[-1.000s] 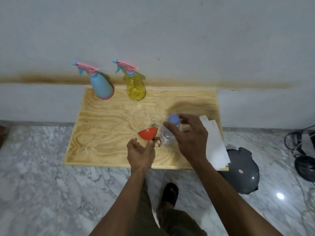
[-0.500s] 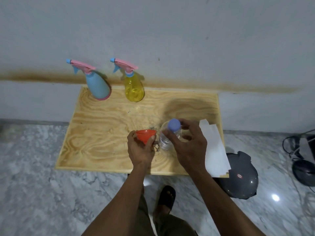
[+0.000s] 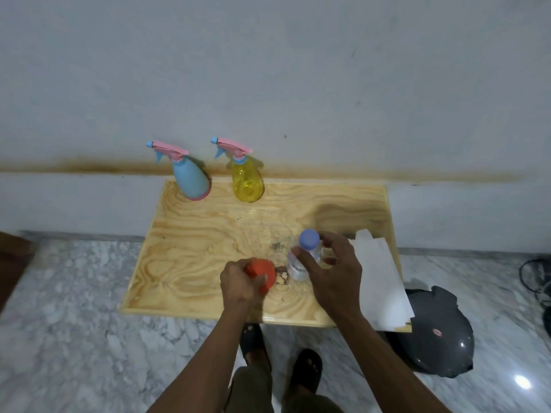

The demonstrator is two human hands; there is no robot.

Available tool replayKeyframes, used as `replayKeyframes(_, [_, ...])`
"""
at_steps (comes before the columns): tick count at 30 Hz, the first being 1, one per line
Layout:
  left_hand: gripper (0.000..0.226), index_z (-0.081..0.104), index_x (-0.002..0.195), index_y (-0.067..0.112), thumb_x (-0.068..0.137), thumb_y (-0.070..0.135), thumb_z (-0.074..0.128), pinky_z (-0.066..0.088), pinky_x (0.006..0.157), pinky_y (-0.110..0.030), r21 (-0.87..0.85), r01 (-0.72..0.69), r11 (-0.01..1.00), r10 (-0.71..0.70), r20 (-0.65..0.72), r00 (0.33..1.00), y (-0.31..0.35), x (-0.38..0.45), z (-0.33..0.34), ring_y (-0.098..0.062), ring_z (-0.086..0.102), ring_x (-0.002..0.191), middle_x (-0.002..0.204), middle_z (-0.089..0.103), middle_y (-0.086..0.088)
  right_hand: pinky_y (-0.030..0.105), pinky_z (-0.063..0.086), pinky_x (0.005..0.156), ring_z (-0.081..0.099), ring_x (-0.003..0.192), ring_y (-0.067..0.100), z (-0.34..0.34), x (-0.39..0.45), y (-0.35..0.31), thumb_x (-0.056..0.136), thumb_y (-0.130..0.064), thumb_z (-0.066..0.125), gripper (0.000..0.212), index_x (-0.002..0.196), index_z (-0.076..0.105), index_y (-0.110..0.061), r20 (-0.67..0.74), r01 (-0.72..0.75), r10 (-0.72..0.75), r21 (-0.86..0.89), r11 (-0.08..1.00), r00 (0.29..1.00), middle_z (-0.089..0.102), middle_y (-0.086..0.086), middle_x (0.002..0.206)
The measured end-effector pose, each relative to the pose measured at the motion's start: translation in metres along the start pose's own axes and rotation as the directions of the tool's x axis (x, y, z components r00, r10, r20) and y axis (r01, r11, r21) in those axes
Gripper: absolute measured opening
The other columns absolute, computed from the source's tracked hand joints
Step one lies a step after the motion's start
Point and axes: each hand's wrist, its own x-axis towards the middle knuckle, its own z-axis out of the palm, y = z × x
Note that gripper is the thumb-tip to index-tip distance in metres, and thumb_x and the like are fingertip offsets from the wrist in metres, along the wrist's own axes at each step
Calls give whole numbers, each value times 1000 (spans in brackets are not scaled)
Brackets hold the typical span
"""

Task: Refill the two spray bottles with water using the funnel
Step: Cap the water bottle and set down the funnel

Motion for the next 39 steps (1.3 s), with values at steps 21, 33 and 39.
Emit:
replayKeyframes(21, [31, 76, 113, 22, 83, 17, 81, 49, 101, -22, -383, -264, 885, 245, -101, 964, 10, -6, -10, -5, 63, 115, 124, 69, 9, 25, 50, 90, 66, 106, 14, 23, 8, -6, 91, -34, 69, 28, 118, 59, -34, -180, -348, 351, 51, 936, 919, 68, -16, 107])
replayKeyframes(33, [27, 77, 110, 21, 84, 16, 80, 54, 99, -45, -416, -345, 841, 338, -93, 937, 136, 36, 8, -16, 64, 111, 120, 70, 0, 48, 56, 85, 64, 101, 2, -35, 126, -1, 88, -30, 75, 38, 123, 68, -20, -359, -238, 252, 84, 968, 899, 71, -7, 113])
replayKeyframes(39, [21, 77, 105, 17, 85, 16, 79, 49, 79, -9, -387, -325, 863, 297, -133, 946, 183, 64, 53, -18, 67, 97, 93, 69, 13, 40, 53, 96, 65, 107, 9, -41, 191, 39, 85, -32, 78, 38, 121, 68, -25, -274, -254, 276, 113, 961, 921, 71, -8, 116])
